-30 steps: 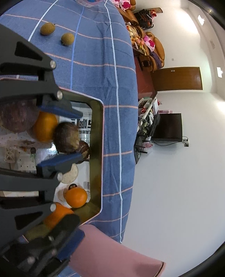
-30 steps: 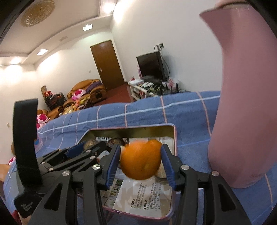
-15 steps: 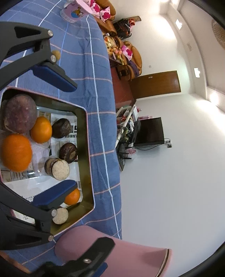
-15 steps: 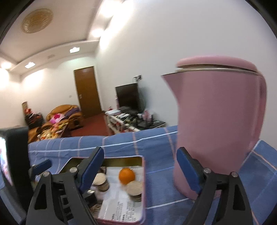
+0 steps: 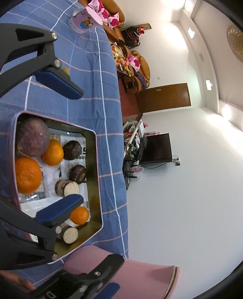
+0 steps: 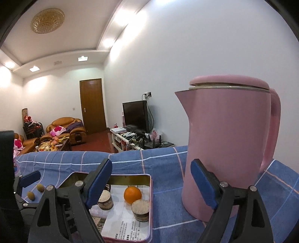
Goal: Organize fruits
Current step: 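Open both tools to release the fruits into the box, then withdraw both open tools from the box toward the two kiwis, then grasp a kiwi with the right tool while the left tool grasps the other kiwi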
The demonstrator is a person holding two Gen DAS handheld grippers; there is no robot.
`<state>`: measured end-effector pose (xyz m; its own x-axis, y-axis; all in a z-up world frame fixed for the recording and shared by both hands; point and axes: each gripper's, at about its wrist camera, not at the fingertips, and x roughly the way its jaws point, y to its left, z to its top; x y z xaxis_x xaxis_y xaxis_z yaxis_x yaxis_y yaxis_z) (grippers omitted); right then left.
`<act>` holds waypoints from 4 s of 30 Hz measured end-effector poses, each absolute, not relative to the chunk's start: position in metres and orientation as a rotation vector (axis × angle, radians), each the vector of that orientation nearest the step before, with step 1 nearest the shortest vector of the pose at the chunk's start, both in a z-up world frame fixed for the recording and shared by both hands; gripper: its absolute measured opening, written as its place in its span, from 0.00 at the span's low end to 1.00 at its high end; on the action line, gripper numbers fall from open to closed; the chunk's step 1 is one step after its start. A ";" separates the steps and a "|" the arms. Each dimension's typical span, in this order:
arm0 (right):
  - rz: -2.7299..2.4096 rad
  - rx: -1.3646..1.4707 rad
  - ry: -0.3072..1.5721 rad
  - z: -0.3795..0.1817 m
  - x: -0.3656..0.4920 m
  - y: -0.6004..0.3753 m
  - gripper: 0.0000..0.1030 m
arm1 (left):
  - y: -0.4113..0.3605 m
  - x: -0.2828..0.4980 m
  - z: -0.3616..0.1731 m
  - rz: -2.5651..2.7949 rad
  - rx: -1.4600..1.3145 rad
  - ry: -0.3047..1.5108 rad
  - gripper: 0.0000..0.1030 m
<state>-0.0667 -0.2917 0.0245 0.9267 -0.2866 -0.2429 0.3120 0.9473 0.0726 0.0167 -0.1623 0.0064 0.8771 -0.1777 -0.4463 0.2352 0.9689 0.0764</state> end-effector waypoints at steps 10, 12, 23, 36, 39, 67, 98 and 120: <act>-0.333 0.123 0.266 0.022 -0.078 -0.284 0.85 | -0.139 0.001 0.007 -0.189 0.103 0.439 1.00; -0.336 0.110 0.269 0.022 -0.082 -0.279 0.85 | -0.133 -0.002 0.006 -0.189 0.096 0.436 1.00; -0.321 0.129 0.287 0.022 -0.101 -0.255 0.85 | -0.107 -0.014 0.005 -0.182 0.108 0.434 1.00; -0.251 0.110 0.309 0.018 -0.093 -0.202 0.85 | -0.060 -0.014 0.003 -0.140 0.096 0.455 1.00; -0.232 0.111 0.311 0.018 -0.089 -0.188 0.85 | -0.042 -0.008 0.002 -0.120 0.082 0.465 1.00; -0.007 0.069 0.539 -0.002 0.012 -0.058 0.84 | 0.133 0.076 -0.026 0.189 -0.061 0.689 1.00; 0.089 0.051 0.532 -0.004 0.004 -0.056 0.26 | 0.096 0.087 -0.024 -0.053 -0.027 0.683 0.99; 0.007 0.034 0.450 0.008 -0.002 -0.087 0.26 | -0.018 0.149 -0.046 -0.279 0.081 0.898 0.38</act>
